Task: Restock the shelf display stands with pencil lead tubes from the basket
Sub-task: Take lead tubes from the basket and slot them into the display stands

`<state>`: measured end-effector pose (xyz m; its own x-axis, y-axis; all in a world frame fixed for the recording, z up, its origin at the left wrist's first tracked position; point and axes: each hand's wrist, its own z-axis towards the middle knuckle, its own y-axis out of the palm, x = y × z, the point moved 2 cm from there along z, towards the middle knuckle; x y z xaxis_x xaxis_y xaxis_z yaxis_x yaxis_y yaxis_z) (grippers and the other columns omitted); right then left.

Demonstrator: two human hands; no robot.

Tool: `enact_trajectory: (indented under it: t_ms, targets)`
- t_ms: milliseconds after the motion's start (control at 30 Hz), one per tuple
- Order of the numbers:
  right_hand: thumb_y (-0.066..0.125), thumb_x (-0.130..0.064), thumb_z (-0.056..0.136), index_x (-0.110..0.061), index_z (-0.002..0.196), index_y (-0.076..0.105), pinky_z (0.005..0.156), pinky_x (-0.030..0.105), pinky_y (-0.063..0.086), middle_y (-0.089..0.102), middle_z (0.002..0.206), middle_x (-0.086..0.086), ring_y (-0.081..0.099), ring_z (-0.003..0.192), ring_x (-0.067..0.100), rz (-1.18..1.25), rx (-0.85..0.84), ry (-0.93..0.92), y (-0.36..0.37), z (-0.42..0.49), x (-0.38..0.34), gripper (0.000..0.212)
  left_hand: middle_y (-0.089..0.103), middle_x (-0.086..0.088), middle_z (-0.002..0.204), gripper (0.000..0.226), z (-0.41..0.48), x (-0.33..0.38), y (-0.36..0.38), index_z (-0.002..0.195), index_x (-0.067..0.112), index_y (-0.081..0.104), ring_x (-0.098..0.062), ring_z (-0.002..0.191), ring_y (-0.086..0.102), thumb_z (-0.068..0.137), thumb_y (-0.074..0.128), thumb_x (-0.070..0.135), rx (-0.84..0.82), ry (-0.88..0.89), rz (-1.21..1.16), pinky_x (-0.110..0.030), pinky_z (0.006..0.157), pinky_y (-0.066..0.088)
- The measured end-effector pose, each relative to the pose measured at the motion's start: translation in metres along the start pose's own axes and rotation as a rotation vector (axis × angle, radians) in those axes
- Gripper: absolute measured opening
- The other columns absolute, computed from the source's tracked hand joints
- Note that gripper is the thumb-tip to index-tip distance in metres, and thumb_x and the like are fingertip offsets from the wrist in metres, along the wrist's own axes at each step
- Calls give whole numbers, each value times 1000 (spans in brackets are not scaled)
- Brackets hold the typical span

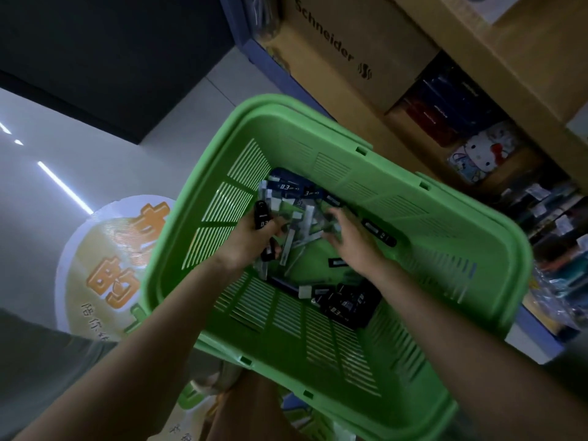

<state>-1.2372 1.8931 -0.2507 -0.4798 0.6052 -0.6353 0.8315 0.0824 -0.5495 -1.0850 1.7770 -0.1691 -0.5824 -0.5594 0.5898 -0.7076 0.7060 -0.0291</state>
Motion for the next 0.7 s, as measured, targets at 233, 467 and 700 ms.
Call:
enact_trajectory:
  t_ms: [233, 467, 700]
  targets:
    - [69, -39, 81, -12, 127, 44, 99, 30, 31, 45, 128, 8, 37, 121, 23, -468, -64, 88, 33, 14, 21, 58, 58, 0, 80, 4, 4, -1, -6, 95, 17, 49, -8, 57, 57, 97, 48, 20, 0, -19, 61, -23, 55, 49]
    - [56, -34, 93, -9, 114, 45, 90, 28, 37, 48, 118, 10, 45, 109, 22, -476, -112, 128, 51, 1, 17, 35, 53, -3, 76, 15, 6, -5, -3, 111, 9, 46, -9, 53, 53, 98, 47, 17, -7, -97, 58, -16, 48, 48]
    - [35, -24, 101, -8, 116, 44, 89, 28, 39, 50, 118, 11, 48, 106, 22, -474, -153, 226, 54, -9, 15, 24, 48, -4, 67, 7, -1, -13, 4, 97, 12, 46, -12, 49, 47, 95, 53, 12, 76, -145, 50, -16, 41, 44]
